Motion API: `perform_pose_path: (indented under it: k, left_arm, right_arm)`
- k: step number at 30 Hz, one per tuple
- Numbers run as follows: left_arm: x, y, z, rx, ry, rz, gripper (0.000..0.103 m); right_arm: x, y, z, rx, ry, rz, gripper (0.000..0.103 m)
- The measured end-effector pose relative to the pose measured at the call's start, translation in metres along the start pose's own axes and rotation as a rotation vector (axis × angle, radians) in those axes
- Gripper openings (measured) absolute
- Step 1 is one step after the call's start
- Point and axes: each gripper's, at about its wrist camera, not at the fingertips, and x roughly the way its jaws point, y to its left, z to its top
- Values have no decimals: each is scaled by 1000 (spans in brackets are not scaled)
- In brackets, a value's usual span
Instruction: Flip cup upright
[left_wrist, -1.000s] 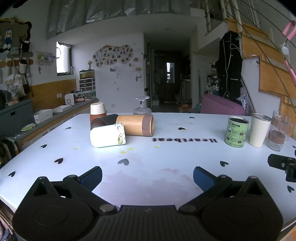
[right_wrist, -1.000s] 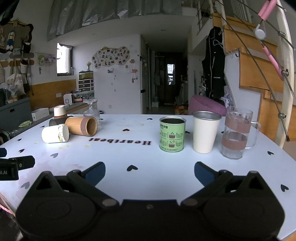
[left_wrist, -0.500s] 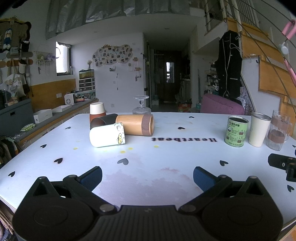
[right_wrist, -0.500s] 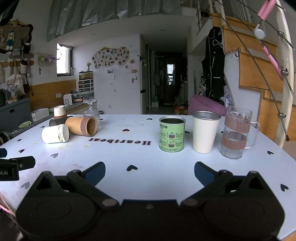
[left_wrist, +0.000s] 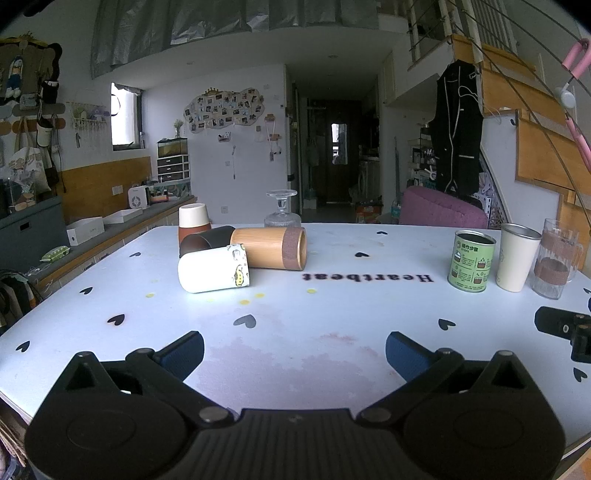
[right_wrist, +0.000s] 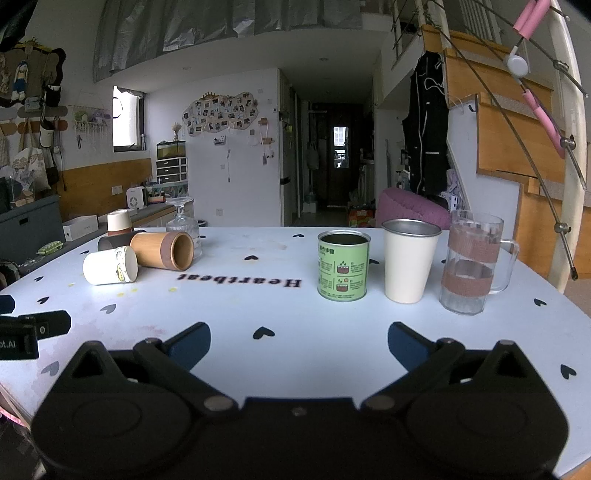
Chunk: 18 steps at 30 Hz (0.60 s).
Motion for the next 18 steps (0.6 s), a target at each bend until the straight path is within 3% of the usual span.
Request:
perform_pose_path:
  k: [11,18]
  left_arm:
    - [7,6,0,-8,-6,-30,103]
    - [22,17,13,-15,-29,-11,103]
  right_arm:
    - [0,0,0,1,0,1,103]
    - [-2,-7,3,3,-1,1,103]
